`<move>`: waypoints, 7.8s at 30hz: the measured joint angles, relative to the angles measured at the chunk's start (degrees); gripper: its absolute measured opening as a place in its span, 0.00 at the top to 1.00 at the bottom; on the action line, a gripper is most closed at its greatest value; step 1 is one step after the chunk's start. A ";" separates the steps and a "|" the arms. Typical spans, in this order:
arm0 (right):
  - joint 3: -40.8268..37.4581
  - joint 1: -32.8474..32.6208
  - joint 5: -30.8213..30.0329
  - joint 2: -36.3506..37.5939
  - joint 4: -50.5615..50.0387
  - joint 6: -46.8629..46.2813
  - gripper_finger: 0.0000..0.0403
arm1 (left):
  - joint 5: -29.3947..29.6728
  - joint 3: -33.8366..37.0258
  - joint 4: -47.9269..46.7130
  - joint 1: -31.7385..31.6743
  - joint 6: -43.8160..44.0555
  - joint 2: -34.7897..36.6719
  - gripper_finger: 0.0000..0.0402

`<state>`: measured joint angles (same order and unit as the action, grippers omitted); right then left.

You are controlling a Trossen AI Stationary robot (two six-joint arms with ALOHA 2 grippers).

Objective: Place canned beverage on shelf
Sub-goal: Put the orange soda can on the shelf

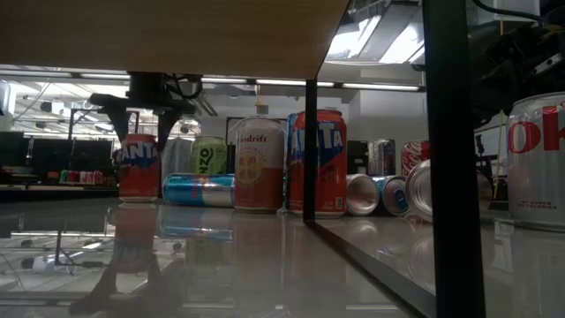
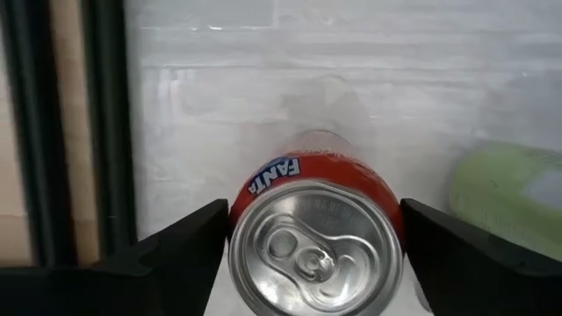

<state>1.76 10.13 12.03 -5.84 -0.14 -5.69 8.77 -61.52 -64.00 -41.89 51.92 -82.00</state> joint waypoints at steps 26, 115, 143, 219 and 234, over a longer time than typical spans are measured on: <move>0.00 0.00 0.00 0.00 -0.01 0.00 0.99 | -0.56 -0.09 0.24 0.00 -2.00 3.05 0.02; 0.00 0.00 0.00 0.01 -0.02 0.00 0.99 | -3.26 1.27 -0.72 0.41 -82.01 0.29 0.02; 0.00 0.00 -0.04 0.00 -0.02 0.00 0.99 | -2.31 2.25 -1.28 6.89 -72.98 0.42 0.31; 0.00 0.00 -0.04 0.02 -0.02 0.00 0.99 | -16.83 -44.19 -25.93 93.12 40.54 -8.62 0.31; 0.00 0.00 -0.04 0.02 -0.02 0.00 0.99 | -17.06 -42.73 -25.99 96.76 51.78 -8.66 0.31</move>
<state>1.76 10.13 11.99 -5.82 -0.16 -5.69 -8.29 -104.25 -89.99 54.87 103.70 -90.66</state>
